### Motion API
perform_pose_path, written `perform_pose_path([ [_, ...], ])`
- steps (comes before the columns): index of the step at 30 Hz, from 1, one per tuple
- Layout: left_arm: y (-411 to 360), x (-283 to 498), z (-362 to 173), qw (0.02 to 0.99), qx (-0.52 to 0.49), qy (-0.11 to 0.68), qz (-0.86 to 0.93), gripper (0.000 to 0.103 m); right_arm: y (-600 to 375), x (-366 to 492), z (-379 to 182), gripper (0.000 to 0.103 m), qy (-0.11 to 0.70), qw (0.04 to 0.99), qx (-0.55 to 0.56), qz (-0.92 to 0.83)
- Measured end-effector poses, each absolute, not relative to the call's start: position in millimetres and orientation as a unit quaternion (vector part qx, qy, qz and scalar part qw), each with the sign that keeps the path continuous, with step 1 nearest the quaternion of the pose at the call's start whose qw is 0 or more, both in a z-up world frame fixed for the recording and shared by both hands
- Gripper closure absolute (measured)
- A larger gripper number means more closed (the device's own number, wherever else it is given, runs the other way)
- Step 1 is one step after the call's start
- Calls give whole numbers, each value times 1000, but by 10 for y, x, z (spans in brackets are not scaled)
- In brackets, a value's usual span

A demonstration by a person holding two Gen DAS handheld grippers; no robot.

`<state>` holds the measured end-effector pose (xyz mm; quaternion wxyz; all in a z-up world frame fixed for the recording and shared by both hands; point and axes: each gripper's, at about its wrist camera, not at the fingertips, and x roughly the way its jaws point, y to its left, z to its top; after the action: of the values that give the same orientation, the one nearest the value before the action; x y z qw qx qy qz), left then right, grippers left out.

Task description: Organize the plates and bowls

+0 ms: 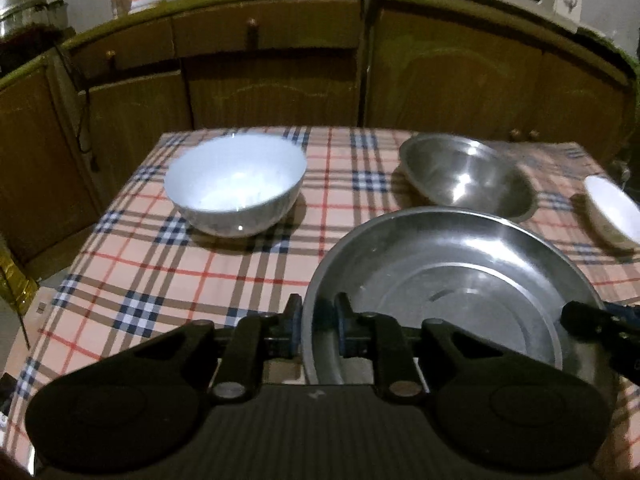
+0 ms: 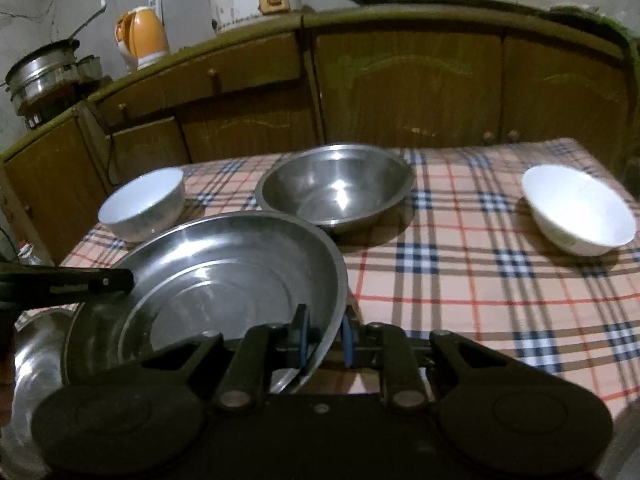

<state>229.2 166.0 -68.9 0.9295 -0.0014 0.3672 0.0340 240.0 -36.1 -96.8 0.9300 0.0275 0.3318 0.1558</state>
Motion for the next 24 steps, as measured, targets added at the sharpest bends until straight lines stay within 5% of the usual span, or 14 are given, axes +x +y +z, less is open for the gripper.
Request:
perform_pose_path([
  [24,937,1320,-83,953,10,304,16,85,-1158,1246,-205,81,260,958,26,121],
])
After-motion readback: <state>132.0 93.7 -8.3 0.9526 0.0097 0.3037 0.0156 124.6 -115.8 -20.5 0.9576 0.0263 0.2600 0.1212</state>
